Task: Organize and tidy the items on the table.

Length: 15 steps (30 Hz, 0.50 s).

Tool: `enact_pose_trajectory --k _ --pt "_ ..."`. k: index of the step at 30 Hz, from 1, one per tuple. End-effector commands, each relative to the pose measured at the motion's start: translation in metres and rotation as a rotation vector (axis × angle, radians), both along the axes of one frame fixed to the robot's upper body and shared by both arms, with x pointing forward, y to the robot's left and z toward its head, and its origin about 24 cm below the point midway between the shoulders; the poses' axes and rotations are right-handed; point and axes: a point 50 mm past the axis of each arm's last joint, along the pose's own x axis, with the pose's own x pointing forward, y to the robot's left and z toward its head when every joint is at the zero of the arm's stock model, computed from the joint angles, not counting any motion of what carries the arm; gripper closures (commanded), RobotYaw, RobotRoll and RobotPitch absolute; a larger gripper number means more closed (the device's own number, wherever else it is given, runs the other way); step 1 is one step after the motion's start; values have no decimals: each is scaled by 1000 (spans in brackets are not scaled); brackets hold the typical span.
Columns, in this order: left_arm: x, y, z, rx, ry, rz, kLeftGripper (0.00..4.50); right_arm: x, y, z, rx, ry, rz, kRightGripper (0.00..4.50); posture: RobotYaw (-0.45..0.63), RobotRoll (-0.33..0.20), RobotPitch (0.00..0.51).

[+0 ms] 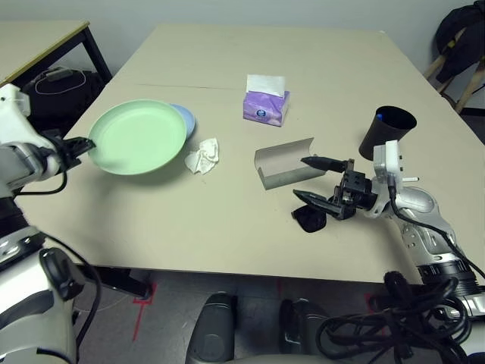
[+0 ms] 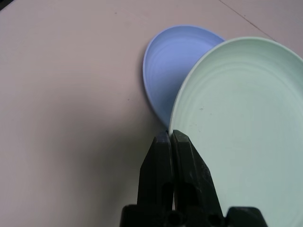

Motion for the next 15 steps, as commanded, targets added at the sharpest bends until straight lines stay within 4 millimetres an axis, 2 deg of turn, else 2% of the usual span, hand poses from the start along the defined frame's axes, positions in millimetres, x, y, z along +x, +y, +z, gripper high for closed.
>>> enact_pose_trajectory --k 1,9,15 --pt "17 -5 -5 5 -5 45 4472 1 -1 5 33 -6 -40 0 167 0 67" --pt "55 -17 -6 -34 -72 263 4472 -1 5 8 48 -12 -54 0 163 0 67" --pt "64 -22 -14 -9 -57 330 4472 -3 8 11 62 -16 -65 0 156 0 69"
